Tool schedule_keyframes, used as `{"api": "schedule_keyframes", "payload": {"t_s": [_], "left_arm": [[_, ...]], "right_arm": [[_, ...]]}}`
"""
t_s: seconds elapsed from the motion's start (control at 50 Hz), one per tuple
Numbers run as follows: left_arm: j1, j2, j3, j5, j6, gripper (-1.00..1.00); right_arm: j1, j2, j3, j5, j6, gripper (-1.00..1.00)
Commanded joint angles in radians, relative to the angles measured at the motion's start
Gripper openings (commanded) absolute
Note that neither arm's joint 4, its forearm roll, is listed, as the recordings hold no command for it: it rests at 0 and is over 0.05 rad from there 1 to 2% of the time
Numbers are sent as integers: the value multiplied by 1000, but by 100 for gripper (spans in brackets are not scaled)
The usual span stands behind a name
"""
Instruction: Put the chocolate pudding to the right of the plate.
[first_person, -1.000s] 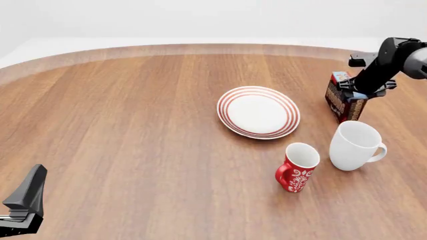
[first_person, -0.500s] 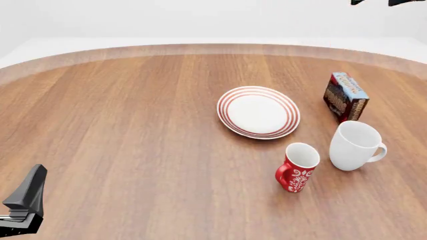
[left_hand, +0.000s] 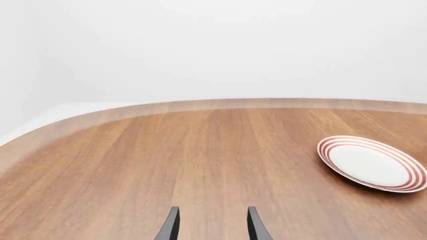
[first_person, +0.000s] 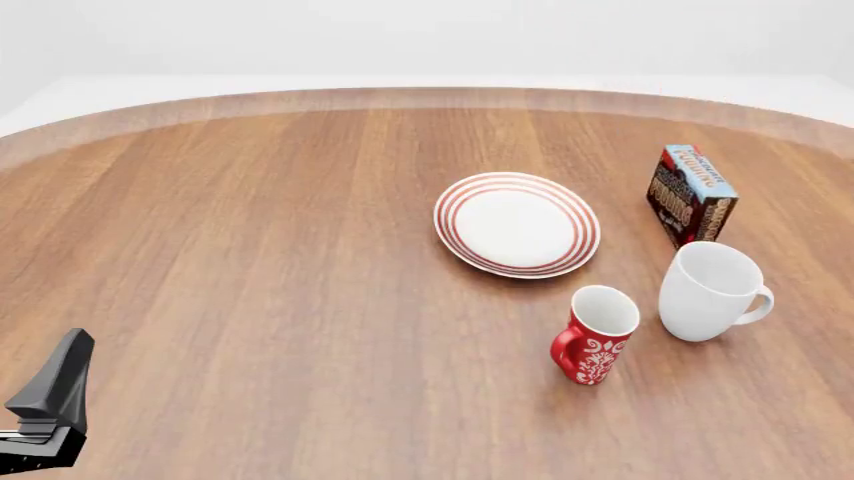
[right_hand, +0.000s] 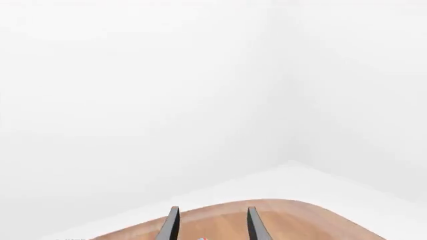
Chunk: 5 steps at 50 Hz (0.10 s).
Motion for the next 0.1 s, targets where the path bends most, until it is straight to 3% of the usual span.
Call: {"api": "schedule_keyframes", "payload": {"t_s": [0.02,0.1], "left_arm": [[0,0,0,0,0,100],[0,0,0,0,0,100]], "right_arm": [[-96,-261,662,-350,-15,100],[-94,-261,681,-307,3,100]]}}
